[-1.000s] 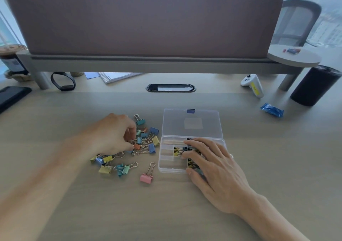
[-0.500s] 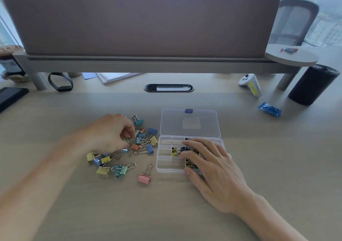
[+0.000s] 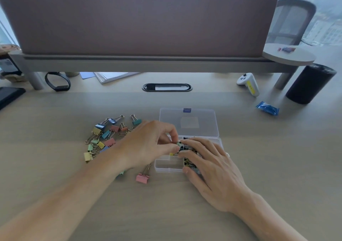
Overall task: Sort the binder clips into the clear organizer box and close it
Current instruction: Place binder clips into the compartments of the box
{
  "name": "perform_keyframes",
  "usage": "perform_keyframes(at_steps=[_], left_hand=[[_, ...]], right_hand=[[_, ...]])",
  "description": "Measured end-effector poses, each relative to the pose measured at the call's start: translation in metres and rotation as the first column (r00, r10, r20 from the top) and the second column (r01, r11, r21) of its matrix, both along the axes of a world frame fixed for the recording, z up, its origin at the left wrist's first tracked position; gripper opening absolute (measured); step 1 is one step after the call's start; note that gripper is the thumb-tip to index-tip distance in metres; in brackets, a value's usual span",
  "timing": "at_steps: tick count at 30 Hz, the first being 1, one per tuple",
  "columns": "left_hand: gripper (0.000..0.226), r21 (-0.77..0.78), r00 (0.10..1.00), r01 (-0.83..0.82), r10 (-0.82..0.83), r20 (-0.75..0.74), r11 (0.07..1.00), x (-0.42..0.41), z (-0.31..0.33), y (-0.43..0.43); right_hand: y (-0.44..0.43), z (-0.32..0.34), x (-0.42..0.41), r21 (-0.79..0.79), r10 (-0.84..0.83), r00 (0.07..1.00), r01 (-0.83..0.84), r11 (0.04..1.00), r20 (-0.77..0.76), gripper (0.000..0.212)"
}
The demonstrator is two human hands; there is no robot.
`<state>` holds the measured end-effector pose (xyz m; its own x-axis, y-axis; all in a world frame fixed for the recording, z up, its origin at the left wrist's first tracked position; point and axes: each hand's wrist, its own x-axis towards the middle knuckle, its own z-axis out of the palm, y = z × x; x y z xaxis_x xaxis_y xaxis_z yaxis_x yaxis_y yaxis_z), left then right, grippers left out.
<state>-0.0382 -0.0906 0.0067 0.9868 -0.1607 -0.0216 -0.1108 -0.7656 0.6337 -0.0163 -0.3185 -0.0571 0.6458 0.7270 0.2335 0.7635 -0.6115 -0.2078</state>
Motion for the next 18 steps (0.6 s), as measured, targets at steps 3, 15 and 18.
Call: perform_keyframes(at_steps=[3, 15, 18], left_hand=[[0.017, 0.057, 0.997, 0.016, -0.02, 0.068, 0.998, -0.001, -0.006, 0.001], [0.011, 0.038, 0.985, 0.083, -0.088, 0.145, 0.996, 0.002, -0.024, 0.006], [0.011, 0.048, 0.984, 0.085, -0.091, 0.151, 0.995, 0.002, -0.025, 0.006]], right_hand=[[0.0, 0.0, 0.0, 0.013, 0.008, 1.0, -0.007, 1.0, -0.005, 0.038], [-0.006, -0.001, 0.004, 0.395, 0.047, 0.991, 0.005, 0.919, -0.123, 0.023], [-0.005, 0.005, 0.005, 0.47, 0.005, 0.978, 0.095, 0.877, -0.207, 0.022]])
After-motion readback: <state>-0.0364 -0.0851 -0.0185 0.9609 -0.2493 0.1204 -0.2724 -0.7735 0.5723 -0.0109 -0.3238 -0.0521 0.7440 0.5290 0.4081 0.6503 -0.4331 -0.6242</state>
